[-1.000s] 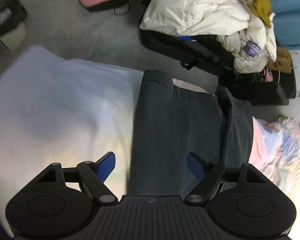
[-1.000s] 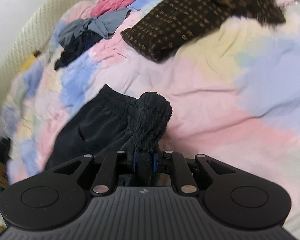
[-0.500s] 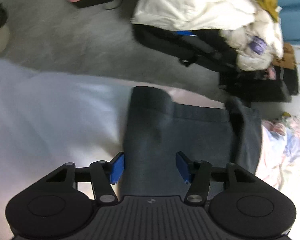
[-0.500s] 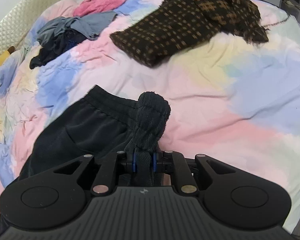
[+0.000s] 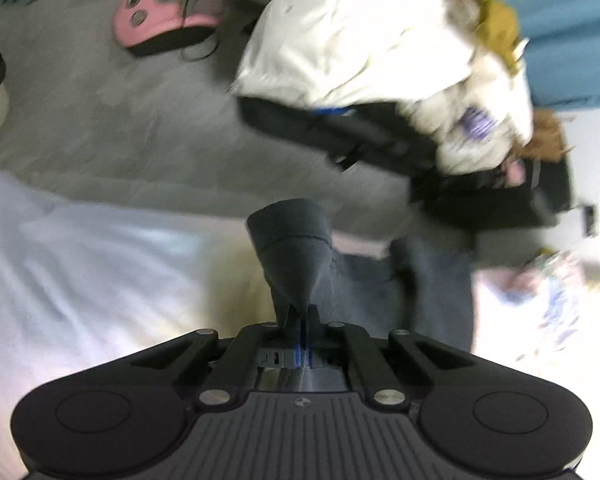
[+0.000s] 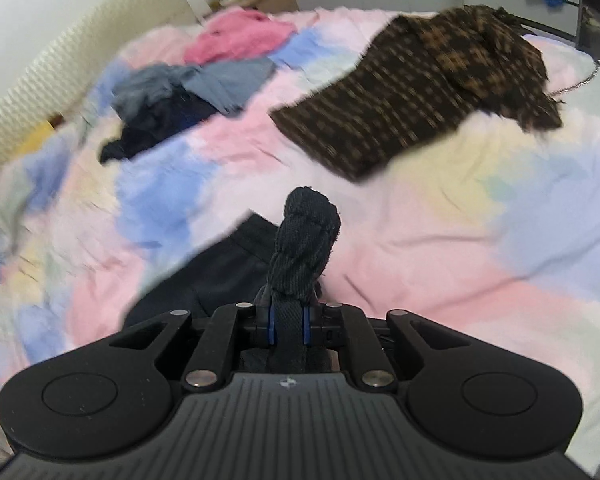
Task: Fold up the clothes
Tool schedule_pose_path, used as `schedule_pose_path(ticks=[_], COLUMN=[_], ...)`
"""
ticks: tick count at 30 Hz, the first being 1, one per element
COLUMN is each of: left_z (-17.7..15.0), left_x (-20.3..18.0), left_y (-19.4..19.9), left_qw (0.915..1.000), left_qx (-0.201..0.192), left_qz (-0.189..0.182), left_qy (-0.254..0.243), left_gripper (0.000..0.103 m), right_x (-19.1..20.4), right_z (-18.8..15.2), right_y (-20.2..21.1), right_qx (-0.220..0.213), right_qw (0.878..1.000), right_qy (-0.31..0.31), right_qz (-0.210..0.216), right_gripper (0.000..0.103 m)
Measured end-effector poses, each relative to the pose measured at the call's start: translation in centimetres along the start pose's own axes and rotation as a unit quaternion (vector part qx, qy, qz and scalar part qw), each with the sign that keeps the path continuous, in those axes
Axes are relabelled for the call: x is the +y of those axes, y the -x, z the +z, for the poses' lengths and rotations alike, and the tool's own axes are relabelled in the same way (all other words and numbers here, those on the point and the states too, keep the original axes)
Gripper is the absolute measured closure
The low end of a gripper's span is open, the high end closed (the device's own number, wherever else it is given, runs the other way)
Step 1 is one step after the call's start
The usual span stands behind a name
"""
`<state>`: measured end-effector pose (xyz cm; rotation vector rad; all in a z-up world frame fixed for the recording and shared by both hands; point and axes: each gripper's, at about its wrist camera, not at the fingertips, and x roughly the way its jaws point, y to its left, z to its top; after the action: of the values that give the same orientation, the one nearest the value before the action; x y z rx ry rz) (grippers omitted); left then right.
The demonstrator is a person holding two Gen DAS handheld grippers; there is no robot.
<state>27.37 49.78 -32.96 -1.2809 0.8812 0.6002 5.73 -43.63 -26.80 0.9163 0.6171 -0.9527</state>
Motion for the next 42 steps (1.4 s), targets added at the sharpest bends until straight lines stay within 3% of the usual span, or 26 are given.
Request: schedule_pose_path(ticks=[5,10,14,17,23,30,42], left_z=[0.5,0.8,0.7,0.7,0.0,-1.2,-4.8], left_x=[-1.0,-2.8,-7.1,-11.0,-20.4,-30.1,-38.3], left_y=[1.5,0.6,0.0,-1.1,-5.2,-12.2,-23.3], left_qw=[0.9999,0.9998,0.9986,0.9987,0.9969,0.9938,0.9855], left_qx=[-0.013,-0.010,-0.008,-0.016,-0.022,-0.014,-0.007], left_qz=[-0.001,0.015,0.028,0.024,0.014,0.022,0.057], left_qy=[-0.007,-0.007,-0.045,-0.041,-0.074,-0.108,-0.160], left_gripper=[0.101,0.101,0.101,0.101,0.101,0.101,0.101], right_x=[-2.7,-6.1,-5.7,-4.3,0.2,3.6,6.7], right_z=[1.3,-0.7,-0.6,0.4,4.0,6.1,7.2], right_y=[0.5,-1.1,-2.4,-3.2,-6.2,-11.7,-20.8], right_qx=[-0.008,0.030,0.037,0.029,0.017,0.011,0.042], right_qw=[1.000,0.998,0.997,0.994,0.991,0.989,0.991], right_qy=[-0.023,-0.047,-0.075,-0.102,-0.117,-0.136,-0.121], right_qz=[-0.004,-0.021,0.004,0.025,0.062,0.057,0.023], right_gripper=[0.092,0.092,0.092,0.092,0.092,0.092,0.091])
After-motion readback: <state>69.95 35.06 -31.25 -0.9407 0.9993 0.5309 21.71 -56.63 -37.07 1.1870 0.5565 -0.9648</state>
